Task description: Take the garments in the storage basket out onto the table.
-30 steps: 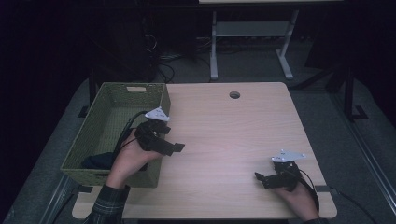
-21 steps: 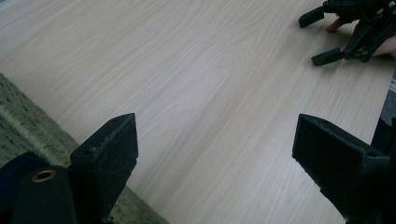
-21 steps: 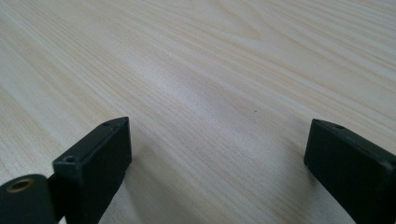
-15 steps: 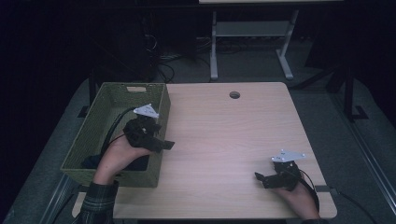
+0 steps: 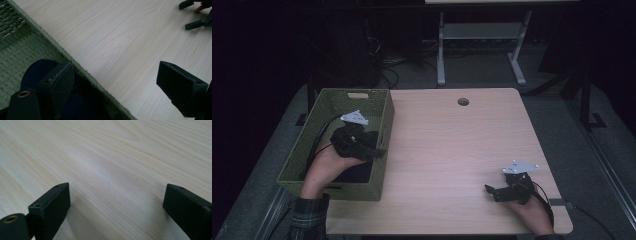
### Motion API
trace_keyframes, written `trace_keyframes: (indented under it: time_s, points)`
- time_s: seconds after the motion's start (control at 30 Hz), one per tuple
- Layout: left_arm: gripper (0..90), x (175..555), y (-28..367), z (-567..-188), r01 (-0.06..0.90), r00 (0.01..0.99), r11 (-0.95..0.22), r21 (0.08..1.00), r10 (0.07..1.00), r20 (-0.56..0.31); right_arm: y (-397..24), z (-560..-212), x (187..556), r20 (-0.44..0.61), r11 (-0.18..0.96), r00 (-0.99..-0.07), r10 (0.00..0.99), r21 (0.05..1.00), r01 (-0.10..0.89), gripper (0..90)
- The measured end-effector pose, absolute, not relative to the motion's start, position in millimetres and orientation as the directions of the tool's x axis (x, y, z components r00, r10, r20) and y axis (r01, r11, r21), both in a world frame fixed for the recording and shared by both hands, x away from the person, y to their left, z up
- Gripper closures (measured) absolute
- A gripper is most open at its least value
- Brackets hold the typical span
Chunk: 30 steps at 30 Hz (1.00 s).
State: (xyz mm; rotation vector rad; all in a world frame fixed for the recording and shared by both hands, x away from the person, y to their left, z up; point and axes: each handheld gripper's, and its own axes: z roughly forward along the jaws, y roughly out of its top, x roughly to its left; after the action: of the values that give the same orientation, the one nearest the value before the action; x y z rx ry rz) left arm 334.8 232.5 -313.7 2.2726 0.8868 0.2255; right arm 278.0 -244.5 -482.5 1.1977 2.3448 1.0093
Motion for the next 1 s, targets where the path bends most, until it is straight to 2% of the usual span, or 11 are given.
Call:
trace_keyframes:
  time_s: [0.63,1.0]
  points:
    - [14.3,332,272,-310,0.582,0.688,-0.517,0.627,0.724,-0.041,-244,-483,278,0.034,0.398,-0.597,0.802,0.714,0.575,7.1]
    - [14.6,329,287,-318,0.622,0.656,-0.501,0.602,0.753,-0.052,-244,-482,278,0.034,0.398,-0.597,0.802,0.714,0.576,7.1]
